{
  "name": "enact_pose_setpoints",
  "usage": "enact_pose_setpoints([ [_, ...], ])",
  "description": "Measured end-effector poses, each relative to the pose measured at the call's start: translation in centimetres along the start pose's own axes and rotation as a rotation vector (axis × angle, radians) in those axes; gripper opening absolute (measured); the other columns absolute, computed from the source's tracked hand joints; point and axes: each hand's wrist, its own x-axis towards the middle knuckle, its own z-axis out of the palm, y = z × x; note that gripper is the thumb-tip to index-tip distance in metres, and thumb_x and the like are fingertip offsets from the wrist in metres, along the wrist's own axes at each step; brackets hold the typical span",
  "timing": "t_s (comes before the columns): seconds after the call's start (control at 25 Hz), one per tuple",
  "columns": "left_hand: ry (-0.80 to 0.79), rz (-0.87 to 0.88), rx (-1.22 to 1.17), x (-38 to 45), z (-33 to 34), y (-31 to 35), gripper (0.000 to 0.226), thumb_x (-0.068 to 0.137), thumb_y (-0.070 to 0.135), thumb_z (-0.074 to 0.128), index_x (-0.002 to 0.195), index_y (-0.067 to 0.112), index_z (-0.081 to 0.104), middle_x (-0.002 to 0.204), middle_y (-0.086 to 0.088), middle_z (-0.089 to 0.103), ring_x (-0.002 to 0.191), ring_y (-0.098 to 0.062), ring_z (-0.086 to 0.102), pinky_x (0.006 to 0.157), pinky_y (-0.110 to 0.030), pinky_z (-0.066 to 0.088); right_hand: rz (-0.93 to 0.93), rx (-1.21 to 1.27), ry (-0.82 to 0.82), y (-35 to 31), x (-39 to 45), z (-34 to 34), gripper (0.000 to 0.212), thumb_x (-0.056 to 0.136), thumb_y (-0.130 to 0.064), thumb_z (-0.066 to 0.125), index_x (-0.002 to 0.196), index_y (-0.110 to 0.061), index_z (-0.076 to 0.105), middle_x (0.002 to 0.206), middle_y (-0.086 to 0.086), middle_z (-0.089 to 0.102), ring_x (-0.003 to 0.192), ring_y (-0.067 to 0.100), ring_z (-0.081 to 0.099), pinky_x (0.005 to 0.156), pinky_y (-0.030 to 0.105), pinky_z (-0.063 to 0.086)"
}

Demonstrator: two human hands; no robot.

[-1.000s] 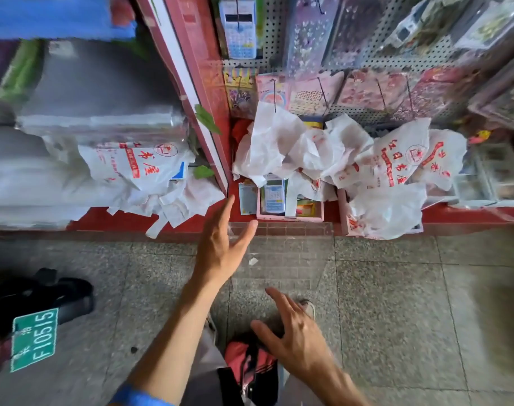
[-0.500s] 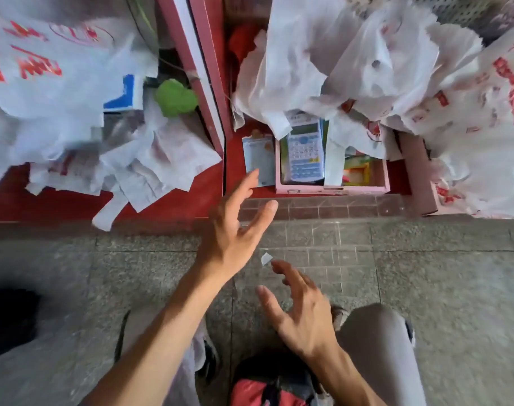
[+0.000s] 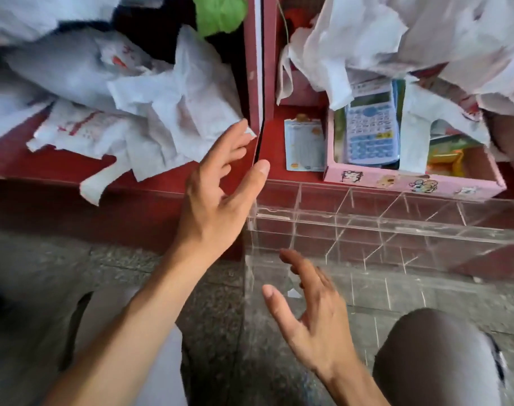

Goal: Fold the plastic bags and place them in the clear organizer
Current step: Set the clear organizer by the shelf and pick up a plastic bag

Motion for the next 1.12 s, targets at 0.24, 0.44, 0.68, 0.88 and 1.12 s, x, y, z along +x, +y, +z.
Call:
enact_pose_setpoints([
  [0.24, 0.09, 0.075, -0.016, -4.4, -4.8, 3.4, 0.054, 0.091, 0.031, 0.063, 0.142, 0.021, 0.051, 0.133, 0.01, 0.061, 0.122, 0.001, 0.055, 0.103, -0.024, 0.045, -0.144, 0.004, -0.009, -3.3, -3.6, -0.6, 0.055, 0.089, -0.074, 0.041, 0.134, -0.043, 0.046, 0.128, -0.031, 0.054, 0.12, -0.005, 0.05, 0.091, 0.03, 0.05],
  [0.44, 0.153, 0.114, 0.067, -7.9, -8.7, 5.0, 0.051, 0.09, 0.031, 0.064, 0.139, 0.02, 0.054, 0.132, 0.007, 0.062, 0.122, 0.001, 0.055, 0.104, -0.027, 0.045, -0.172, 0.017, -0.003, -6.2, -5.1, -0.9, 0.057, 0.086, -0.078, 0.041, 0.132, -0.045, 0.046, 0.127, -0.03, 0.055, 0.117, -0.007, 0.051, 0.094, 0.034, 0.05],
  [0.68, 0.214, 0.113, 0.138, -9.6, -14.2, 4.3, 0.055, 0.089, 0.044, 0.061, 0.141, 0.031, 0.05, 0.136, 0.013, 0.059, 0.127, 0.002, 0.051, 0.106, -0.028, 0.044, -0.272, 0.034, 0.0, -11.8, -3.0, 0.7, 0.062, 0.084, -0.079, 0.039, 0.132, -0.04, 0.049, 0.126, -0.022, 0.06, 0.111, -0.003, 0.056, 0.092, 0.032, 0.05],
  [0.88, 0.188, 0.07, 0.118, -8.5, -16.4, 2.8, 0.053, 0.089, 0.035, 0.066, 0.139, 0.033, 0.052, 0.134, 0.012, 0.06, 0.123, 0.003, 0.053, 0.104, -0.022, 0.042, -0.286, 0.003, 0.096, -15.8, 1.1, 2.0, 0.062, 0.084, -0.077, 0.041, 0.126, -0.033, 0.054, 0.121, -0.014, 0.065, 0.104, 0.004, 0.062, 0.087, 0.036, 0.052],
  [1.12, 0.112, 0.043, 0.116, -6.0, -16.9, 1.7, 0.055, 0.089, 0.041, 0.063, 0.141, 0.03, 0.05, 0.136, 0.013, 0.057, 0.125, -0.003, 0.051, 0.106, -0.036, 0.044, -0.258, -0.156, 0.167, -17.0, 4.5, 2.2, 0.057, 0.09, -0.066, 0.049, 0.128, -0.025, 0.055, 0.125, -0.008, 0.065, 0.108, 0.012, 0.063, 0.089, 0.036, 0.051],
])
